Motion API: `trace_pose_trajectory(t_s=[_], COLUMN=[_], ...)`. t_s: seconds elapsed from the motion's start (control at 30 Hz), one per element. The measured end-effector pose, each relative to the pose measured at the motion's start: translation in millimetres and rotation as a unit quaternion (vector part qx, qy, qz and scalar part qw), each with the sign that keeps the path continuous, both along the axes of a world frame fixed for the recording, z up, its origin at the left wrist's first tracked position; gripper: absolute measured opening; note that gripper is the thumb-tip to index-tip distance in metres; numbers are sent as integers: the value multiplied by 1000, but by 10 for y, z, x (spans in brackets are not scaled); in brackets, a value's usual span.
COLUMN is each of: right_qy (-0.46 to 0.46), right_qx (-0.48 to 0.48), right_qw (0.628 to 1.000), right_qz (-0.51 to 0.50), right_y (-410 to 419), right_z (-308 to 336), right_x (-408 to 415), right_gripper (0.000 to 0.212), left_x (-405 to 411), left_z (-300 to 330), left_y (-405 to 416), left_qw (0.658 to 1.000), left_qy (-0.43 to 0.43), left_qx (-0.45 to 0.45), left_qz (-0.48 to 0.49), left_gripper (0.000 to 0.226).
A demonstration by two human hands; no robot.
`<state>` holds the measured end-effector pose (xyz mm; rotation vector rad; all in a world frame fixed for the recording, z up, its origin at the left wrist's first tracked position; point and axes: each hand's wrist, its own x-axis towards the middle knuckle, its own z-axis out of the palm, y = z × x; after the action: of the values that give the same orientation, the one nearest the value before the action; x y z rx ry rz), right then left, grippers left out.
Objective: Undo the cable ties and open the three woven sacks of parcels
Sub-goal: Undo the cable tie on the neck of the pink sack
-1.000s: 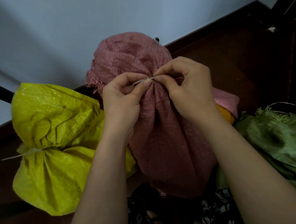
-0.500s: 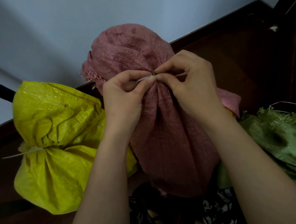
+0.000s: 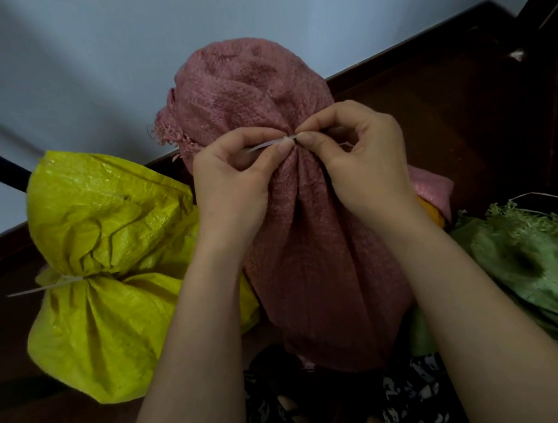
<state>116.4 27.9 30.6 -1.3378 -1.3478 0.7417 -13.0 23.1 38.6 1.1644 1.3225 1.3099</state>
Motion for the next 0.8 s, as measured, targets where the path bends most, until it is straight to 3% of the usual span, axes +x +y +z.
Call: trace_pose_trajectory(t_s=[0.27,0.33,0.4,0.47,0.63,0.8], right_qy=[87,42,-63,-122,-136,-91], right_qx=[-46,-6,75,133,137,96], right_qw=[995,999,995,983,981,991], right_qz=[19,17,25,23,-3,-10], right_y=[5,-3,-10,-3,12,-14], right_z=[19,29,40,28,-2,9], right_x=[18,34,51,65,52,21], right_gripper=[22,15,4,7,5,4], left_x=[-12,-16,-19,-17,-11,-18], left_z=[9,15,18,20,18,14], left_y=[-4,-7,-9,-12,-15,-7], left_qw=[1000,999,999,999,999,999], left_qy=[-22,-31,-33,-33,-34,-30], left_qx=[-3,0,6,10,13,16], left_qz=[6,10,9,5,2,-2], left_gripper=[13,12,12,12,12,12])
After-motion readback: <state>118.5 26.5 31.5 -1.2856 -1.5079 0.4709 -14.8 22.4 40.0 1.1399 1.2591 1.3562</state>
